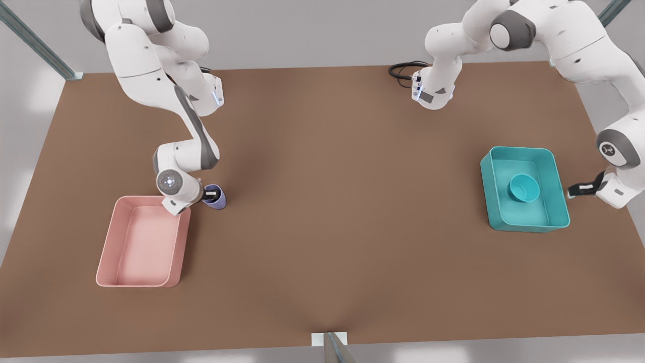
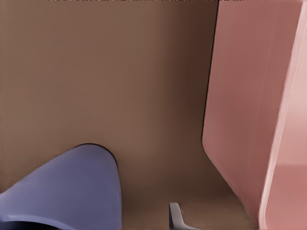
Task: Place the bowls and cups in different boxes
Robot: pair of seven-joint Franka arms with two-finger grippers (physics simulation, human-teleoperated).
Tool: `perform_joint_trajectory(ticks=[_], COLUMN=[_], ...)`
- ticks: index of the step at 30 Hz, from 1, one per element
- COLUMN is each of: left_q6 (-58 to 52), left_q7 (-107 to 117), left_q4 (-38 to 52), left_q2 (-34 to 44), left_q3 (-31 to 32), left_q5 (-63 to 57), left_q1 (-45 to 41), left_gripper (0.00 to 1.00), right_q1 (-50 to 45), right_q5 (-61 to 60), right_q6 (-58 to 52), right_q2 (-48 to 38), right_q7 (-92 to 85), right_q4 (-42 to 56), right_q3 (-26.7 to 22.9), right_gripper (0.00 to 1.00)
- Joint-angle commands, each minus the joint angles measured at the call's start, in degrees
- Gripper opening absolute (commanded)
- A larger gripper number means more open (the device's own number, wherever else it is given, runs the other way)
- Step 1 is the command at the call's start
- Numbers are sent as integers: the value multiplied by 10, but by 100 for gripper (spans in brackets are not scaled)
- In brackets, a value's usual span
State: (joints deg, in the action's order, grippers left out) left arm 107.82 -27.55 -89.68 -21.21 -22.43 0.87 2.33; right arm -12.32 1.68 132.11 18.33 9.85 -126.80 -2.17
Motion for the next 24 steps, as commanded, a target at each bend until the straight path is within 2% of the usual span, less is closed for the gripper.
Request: perform_joint_trajectory(ticks=[1,2,3,4,6,8,11,14,17,24], left_q6=[-232,-259,-272,-272,-290,-290,-313,-324,-332,-333], left_q7=[169,221,257,262,266,267,263,262,263,263], left_q4=[23,40,45,45,96,98,100,100,100,100], left_q2=[53,67,88,126,111,112,115,115,115,115], left_q3=[85,143,190,207,219,223,251,251,251,249], left_q5=[-83,-85,-82,-75,-64,-64,-68,-68,-68,-68], left_q1=[-24,-24,-41,-58,-87,-88,-85,-83,-82,-82], left_gripper=[100,100,100,100,100,100,100,100,100,100], right_q1=[-7,-8,-14,-16,-16,-15,-4,61,139,186], right_q5=[2,2,1,1,1,-11,-22,-20,-21,-21], right_q6=[4,3,2,1,-4,-24,-158,-162,-162,-127], right_q2=[1,1,3,10,6,-7,-33,-8,51,133], right_q7=[11,13,17,20,21,11,-74,-272,-398,-400], right_q4=[4,8,12,17,20,44,168,250,322,351], right_q3=[2,2,2,2,2,2,0,-5,-5,-4], right_gripper=[38,34,24,21,21,21,21,21,21,21])
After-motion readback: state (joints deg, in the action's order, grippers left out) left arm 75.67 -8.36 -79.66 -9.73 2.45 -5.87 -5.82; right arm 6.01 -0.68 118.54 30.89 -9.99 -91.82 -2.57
